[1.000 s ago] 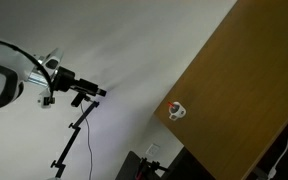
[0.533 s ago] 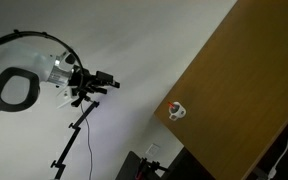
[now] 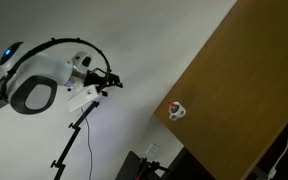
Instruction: Remove the marker from the mug cup and place it on the table
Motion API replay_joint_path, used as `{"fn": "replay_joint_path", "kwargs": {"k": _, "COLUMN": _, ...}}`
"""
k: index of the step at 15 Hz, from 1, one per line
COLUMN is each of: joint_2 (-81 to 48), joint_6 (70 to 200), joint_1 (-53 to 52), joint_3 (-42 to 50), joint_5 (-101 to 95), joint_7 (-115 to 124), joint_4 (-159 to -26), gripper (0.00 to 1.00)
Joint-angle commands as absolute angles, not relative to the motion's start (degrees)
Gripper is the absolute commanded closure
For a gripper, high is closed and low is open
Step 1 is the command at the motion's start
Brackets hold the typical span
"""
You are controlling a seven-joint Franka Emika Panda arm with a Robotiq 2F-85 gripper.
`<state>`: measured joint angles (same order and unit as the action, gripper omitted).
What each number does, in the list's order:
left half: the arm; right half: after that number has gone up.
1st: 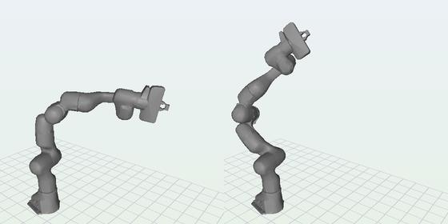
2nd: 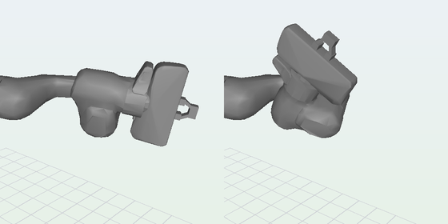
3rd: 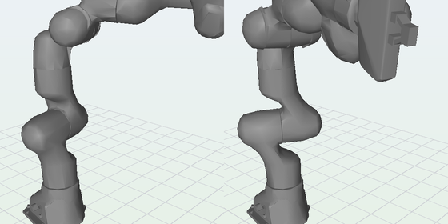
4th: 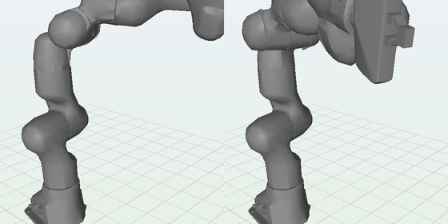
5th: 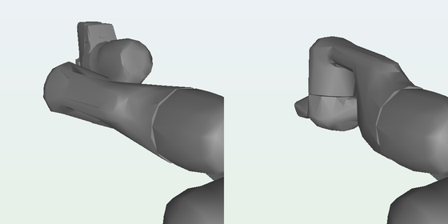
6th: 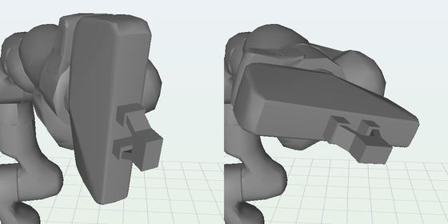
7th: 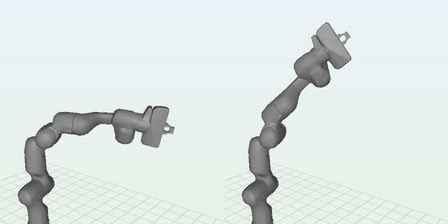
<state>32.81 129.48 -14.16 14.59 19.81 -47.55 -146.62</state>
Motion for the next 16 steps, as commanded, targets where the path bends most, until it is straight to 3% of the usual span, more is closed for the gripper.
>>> {"fn": "replay_joint_path", "kwargs": {"k": 1, "joint_2": 30.2, "joint_6": 129.7, "joint_1": -15.7, "joint_3": 15.6, "joint_5": 25.8, "joint_7": -54.0, "joint_4": -146.1, "gripper": 0.00}}
{"fn": "replay_joint_path", "kwargs": {"k": 8, "joint_2": 30.3, "joint_6": 129.0, "joint_1": -13.3, "joint_3": 13.5, "joint_5": 25.4, "joint_7": -53.3, "joint_4": -146.4, "gripper": 0.00}}
{"fn": "replay_joint_path", "kwargs": {"k": 16, "joint_2": 24.6, "joint_6": 126.8, "joint_1": -17.0, "joint_3": 16.6, "joint_5": 38.3, "joint_7": -81.9, "joint_4": -144.6, "gripper": 0.00}}
